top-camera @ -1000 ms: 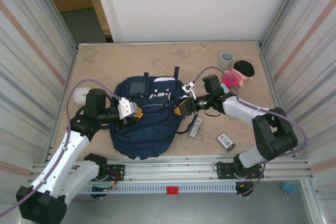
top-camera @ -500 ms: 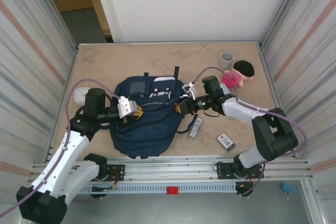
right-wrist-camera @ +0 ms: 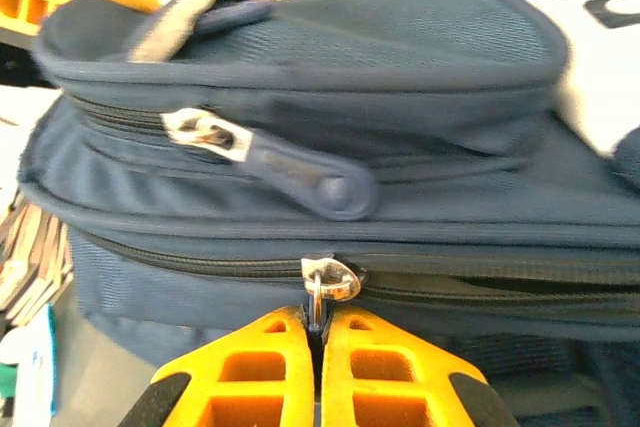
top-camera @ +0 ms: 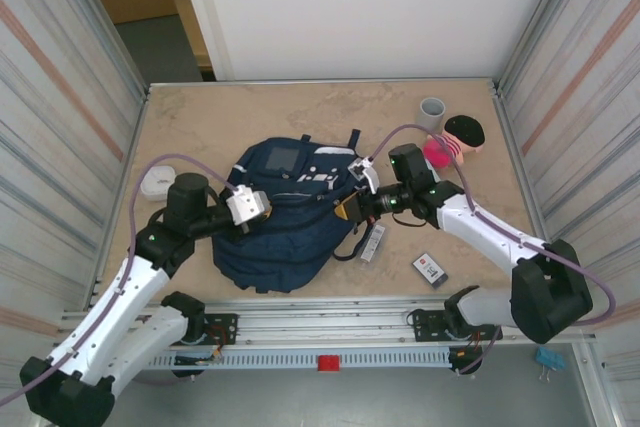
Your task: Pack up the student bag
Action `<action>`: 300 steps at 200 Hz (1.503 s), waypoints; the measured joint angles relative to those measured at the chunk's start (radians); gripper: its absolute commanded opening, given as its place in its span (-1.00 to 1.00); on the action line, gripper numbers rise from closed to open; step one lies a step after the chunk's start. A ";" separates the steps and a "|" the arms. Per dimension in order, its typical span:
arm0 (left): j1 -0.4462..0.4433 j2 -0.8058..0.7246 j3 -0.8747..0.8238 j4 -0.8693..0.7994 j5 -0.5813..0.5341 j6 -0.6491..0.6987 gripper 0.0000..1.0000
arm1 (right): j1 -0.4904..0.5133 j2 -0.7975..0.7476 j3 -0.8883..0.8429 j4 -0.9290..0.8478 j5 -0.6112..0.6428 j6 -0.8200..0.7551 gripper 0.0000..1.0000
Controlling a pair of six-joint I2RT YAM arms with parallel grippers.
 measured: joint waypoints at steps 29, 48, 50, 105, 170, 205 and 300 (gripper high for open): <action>-0.106 0.019 0.000 0.006 -0.163 -0.026 -1.00 | 0.077 -0.007 0.050 -0.083 0.024 0.029 -1.00; -0.167 0.055 0.000 0.020 -0.251 -0.048 -1.00 | 0.137 -0.007 0.060 -0.113 0.052 0.063 -1.00; -0.174 0.061 0.000 0.023 -0.261 -0.051 -1.00 | 0.144 -0.007 0.061 -0.116 0.056 0.069 -1.00; -0.306 0.179 0.000 0.114 -0.395 -0.134 -1.00 | 0.313 -0.007 0.064 -0.084 0.174 0.234 -1.00; -0.306 0.152 -0.040 0.182 -0.386 -0.147 -1.00 | 0.330 -0.101 0.016 -0.035 0.210 0.348 0.19; -0.277 0.054 -0.108 0.200 -0.333 -0.132 -1.00 | 0.161 -0.261 -0.053 0.022 0.164 0.459 0.42; -0.271 -0.003 -0.151 0.206 -0.280 -0.115 -1.00 | 0.093 -0.139 -0.136 0.262 0.110 0.839 0.55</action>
